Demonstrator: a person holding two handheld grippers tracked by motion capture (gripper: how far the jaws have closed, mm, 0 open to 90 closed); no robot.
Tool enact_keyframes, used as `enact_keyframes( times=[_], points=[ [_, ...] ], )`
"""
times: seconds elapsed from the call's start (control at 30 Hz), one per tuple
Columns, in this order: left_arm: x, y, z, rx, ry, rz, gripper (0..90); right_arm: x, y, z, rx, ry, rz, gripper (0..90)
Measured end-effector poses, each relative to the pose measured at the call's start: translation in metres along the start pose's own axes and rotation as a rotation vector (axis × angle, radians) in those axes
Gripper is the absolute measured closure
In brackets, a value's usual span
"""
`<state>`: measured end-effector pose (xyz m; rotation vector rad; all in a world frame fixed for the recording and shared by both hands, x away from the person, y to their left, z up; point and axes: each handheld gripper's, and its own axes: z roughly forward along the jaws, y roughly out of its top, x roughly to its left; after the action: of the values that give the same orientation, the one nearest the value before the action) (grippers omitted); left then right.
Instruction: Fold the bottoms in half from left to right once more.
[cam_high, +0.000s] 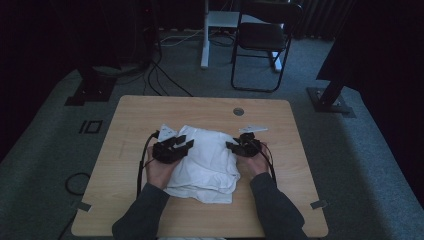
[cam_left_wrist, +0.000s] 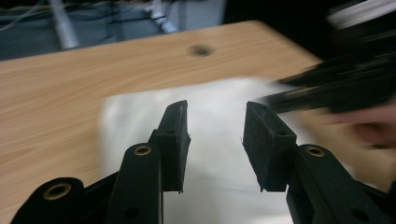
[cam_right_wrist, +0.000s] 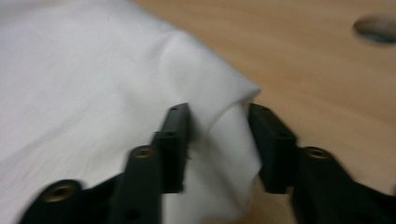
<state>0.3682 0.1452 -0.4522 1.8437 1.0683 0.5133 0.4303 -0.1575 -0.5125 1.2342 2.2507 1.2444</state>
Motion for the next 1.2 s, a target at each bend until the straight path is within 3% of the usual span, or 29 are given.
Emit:
enact_keyframes(
  times=[0.07, 0.17, 0.23, 0.33, 0.4, 0.47, 0.57, 0.7, 0.77, 0.8, 0.83, 1.03, 1.2],
  points=[
    [0.015, -0.005, 0.01, 0.028, -0.01, -0.037, 60.6, 0.001, 0.007, -0.011, -0.05, -0.008, -0.018, 50.1],
    [0.026, -0.011, 0.019, 0.029, -0.016, -0.048, 60.7, 0.005, 0.02, -0.022, -0.128, -0.006, -0.037, 46.8],
    [0.032, -0.01, 0.02, 0.006, -0.019, -0.059, 60.7, 0.008, 0.027, -0.022, -0.144, -0.007, -0.057, 47.4],
    [0.043, -0.004, 0.024, -0.016, 0.028, -0.074, 61.2, 0.014, 0.032, -0.014, -0.133, -0.002, -0.088, 51.0],
    [0.053, 0.0, 0.029, -0.011, 0.062, -0.089, 64.7, 0.017, 0.032, -0.007, -0.111, -0.007, -0.092, 56.1],
    [0.062, 0.004, 0.041, 0.021, 0.085, -0.079, 67.3, 0.017, 0.031, -0.001, -0.085, -0.013, -0.099, 66.9],
    [0.071, 0.005, 0.059, 0.042, 0.046, -0.071, 66.5, 0.015, 0.028, 0.0, -0.071, -0.015, -0.095, 80.8],
    [0.073, 0.002, 0.077, 0.092, 0.031, -0.078, 64.2, 0.012, 0.028, -0.006, -0.085, -0.01, -0.094, 84.2],
    [0.073, 0.001, 0.082, 0.103, 0.001, -0.082, 79.4, 0.011, 0.028, -0.009, -0.091, -0.003, -0.095, 83.7],
    [0.071, 0.0, 0.083, 0.114, 0.013, -0.066, 87.6, 0.011, 0.028, -0.009, -0.094, -0.001, -0.095, 83.2],
    [0.07, 0.0, 0.084, 0.118, 0.019, -0.057, 89.9, 0.011, 0.028, -0.011, -0.097, -0.003, -0.097, 82.7],
    [0.065, 0.001, 0.081, 0.125, 0.084, -0.009, 90.0, 0.005, 0.027, -0.019, -0.114, 0.002, -0.081, 88.4],
    [0.07, -0.004, 0.076, 0.13, 0.116, -0.015, 90.0, -0.001, 0.021, -0.03, -0.117, -0.018, -0.08, 88.8]
  ],
)
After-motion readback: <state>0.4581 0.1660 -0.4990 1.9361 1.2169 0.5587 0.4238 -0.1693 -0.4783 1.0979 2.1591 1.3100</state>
